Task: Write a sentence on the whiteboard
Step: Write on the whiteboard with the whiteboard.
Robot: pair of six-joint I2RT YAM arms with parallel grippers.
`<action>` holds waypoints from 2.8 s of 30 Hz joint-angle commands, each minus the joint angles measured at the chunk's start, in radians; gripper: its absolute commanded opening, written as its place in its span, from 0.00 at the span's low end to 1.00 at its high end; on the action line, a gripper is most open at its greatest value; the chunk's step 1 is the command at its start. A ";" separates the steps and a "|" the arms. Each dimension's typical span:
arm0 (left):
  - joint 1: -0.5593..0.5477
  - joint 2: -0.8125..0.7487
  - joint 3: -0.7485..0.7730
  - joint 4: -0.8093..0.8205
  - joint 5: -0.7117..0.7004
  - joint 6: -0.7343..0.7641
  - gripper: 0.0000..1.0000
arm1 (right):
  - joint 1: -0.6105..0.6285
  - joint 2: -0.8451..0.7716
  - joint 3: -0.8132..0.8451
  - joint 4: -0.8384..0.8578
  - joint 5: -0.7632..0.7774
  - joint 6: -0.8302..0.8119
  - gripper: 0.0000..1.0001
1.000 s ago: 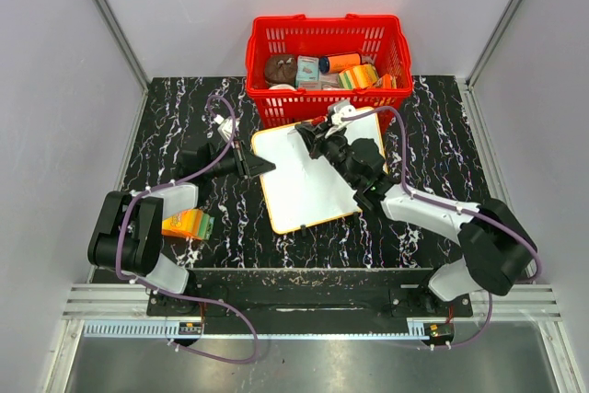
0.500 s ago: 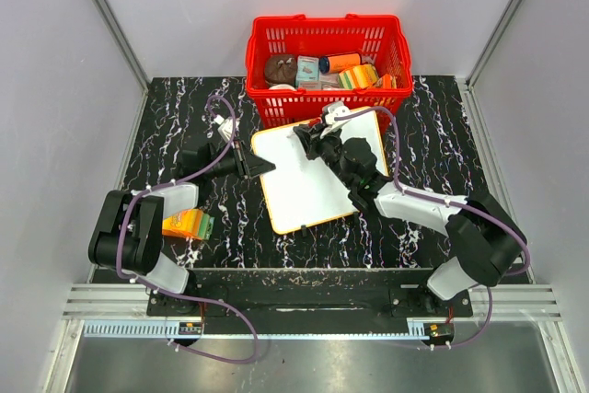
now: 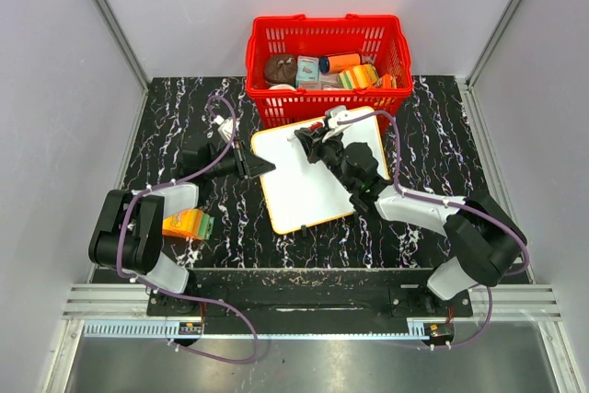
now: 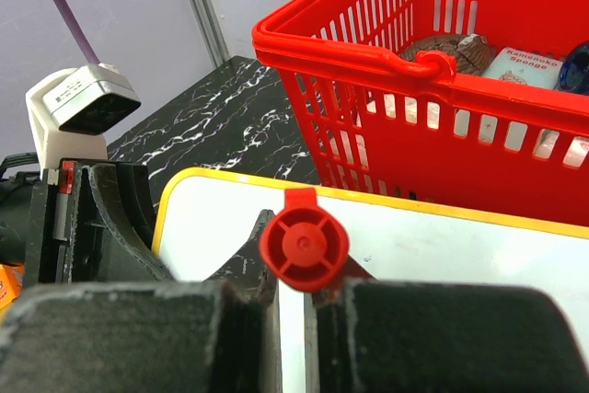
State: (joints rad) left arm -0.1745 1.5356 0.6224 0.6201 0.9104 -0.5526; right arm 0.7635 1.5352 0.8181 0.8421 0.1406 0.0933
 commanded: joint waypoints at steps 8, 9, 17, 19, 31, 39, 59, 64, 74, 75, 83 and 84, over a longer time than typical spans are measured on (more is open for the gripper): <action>-0.008 0.032 0.005 -0.046 -0.128 0.220 0.00 | 0.008 -0.026 -0.045 0.018 0.010 0.011 0.00; -0.008 0.032 0.007 -0.048 -0.127 0.220 0.00 | 0.008 -0.029 -0.048 0.017 0.007 0.011 0.00; -0.008 0.035 0.008 -0.049 -0.128 0.220 0.00 | 0.008 -0.035 -0.065 0.002 -0.016 0.019 0.00; -0.008 0.035 0.010 -0.053 -0.130 0.221 0.00 | 0.007 -0.035 -0.069 -0.003 -0.039 0.020 0.00; -0.008 0.041 0.014 -0.053 -0.131 0.218 0.00 | 0.008 -0.043 -0.091 0.005 -0.081 0.052 0.00; -0.010 0.041 0.014 -0.053 -0.127 0.217 0.00 | 0.016 -0.024 -0.066 0.026 -0.098 0.079 0.00; -0.010 0.040 0.014 -0.057 -0.133 0.220 0.00 | 0.014 -0.214 -0.099 0.057 -0.046 0.137 0.00; -0.010 0.038 0.014 -0.060 -0.133 0.220 0.00 | 0.016 -0.222 -0.062 -0.017 0.008 0.086 0.00; -0.011 0.038 0.014 -0.062 -0.133 0.223 0.00 | 0.014 -0.150 -0.011 -0.078 0.091 0.060 0.00; -0.011 0.040 0.014 -0.062 -0.134 0.221 0.00 | 0.013 -0.147 -0.010 -0.075 0.093 0.062 0.00; -0.014 0.043 0.019 -0.066 -0.130 0.221 0.00 | 0.013 -0.092 0.016 -0.069 0.099 0.075 0.00; -0.014 0.044 0.019 -0.065 -0.130 0.221 0.00 | 0.013 -0.086 0.019 -0.070 0.099 0.074 0.00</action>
State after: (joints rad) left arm -0.1715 1.5467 0.6338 0.5922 0.9062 -0.5392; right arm 0.7677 1.4269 0.7834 0.7525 0.2028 0.1738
